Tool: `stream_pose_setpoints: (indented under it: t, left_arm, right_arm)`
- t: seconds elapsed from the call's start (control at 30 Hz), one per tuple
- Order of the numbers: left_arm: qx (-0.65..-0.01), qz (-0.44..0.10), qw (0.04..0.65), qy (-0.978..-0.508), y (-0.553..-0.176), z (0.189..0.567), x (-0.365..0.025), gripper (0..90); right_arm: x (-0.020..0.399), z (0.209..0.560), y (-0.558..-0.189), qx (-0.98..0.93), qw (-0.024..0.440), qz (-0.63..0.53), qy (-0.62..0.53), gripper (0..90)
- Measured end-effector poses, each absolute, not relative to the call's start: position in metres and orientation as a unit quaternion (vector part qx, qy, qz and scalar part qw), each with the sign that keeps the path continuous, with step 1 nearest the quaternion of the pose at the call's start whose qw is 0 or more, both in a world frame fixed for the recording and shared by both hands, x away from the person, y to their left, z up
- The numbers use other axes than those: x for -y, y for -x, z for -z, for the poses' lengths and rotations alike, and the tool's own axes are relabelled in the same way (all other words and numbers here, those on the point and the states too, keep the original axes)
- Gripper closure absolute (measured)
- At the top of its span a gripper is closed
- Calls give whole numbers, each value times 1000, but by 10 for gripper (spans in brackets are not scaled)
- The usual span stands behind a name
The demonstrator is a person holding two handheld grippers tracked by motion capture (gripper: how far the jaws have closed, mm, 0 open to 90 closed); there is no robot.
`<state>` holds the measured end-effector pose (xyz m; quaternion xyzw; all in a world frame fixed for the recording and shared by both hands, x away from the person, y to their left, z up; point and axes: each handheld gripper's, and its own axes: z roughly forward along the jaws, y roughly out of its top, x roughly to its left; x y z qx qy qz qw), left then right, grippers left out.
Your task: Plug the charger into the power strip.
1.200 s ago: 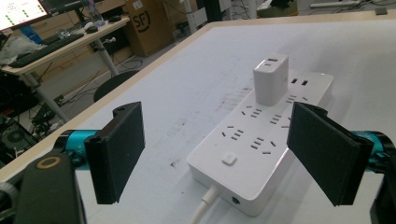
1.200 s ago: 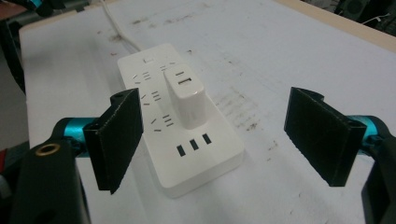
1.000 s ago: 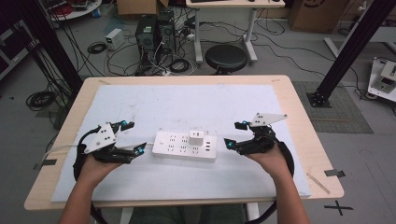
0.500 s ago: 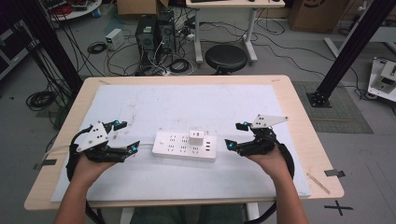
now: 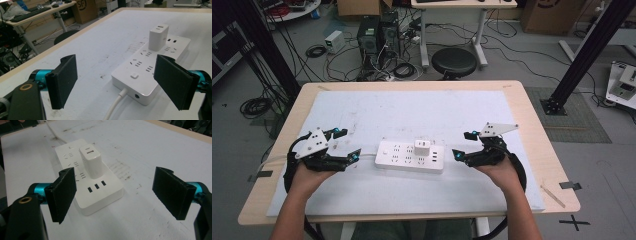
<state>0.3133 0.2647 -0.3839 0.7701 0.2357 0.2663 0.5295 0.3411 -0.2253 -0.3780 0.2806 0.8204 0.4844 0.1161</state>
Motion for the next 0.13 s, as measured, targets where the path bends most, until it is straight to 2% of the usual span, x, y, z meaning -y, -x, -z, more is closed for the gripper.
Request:
stream_pose_setpoints:
  t: [0.13]
  left_arm:
    - [-237,-265,530,-769,-314,384,-265,192]
  right_arm:
    - [225,377,-339,-819,119,-485,-282,198]
